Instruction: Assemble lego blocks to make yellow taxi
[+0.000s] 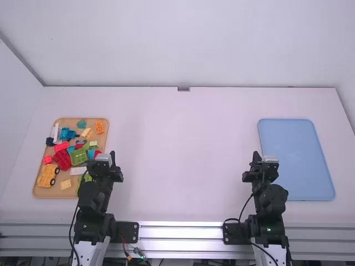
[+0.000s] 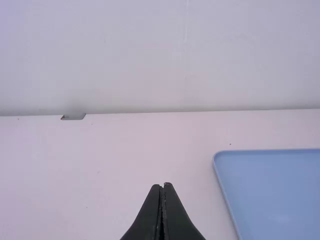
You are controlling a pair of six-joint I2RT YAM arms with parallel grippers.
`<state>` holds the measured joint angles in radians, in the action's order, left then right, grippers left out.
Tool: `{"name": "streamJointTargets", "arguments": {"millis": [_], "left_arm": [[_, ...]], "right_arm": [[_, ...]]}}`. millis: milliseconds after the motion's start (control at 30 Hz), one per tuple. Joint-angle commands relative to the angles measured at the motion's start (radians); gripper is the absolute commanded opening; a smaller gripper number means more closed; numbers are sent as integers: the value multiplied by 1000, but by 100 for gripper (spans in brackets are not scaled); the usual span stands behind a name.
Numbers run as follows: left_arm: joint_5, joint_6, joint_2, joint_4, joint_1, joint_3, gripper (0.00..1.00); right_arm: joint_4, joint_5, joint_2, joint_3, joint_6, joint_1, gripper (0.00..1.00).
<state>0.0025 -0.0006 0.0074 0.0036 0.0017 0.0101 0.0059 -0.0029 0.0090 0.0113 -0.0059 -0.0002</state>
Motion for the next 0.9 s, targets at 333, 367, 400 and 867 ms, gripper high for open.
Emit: {"name": "streamJointTargets", "arguments": {"millis": [333, 367, 400, 867], "left_arm": [[-8, 7, 20, -10, 3, 25, 4], [-10, 9, 27, -14, 5, 33, 5], [-12, 10, 32, -17, 7, 38, 6], [-51, 44, 209, -110, 79, 206, 25]], "right_arm": [[3, -8, 34, 26, -7, -1, 4], [4, -10, 45, 34, -10, -1, 6], [5, -12, 52, 39, -11, -1, 6], [37, -52, 243, 177, -10, -4, 25]]}}
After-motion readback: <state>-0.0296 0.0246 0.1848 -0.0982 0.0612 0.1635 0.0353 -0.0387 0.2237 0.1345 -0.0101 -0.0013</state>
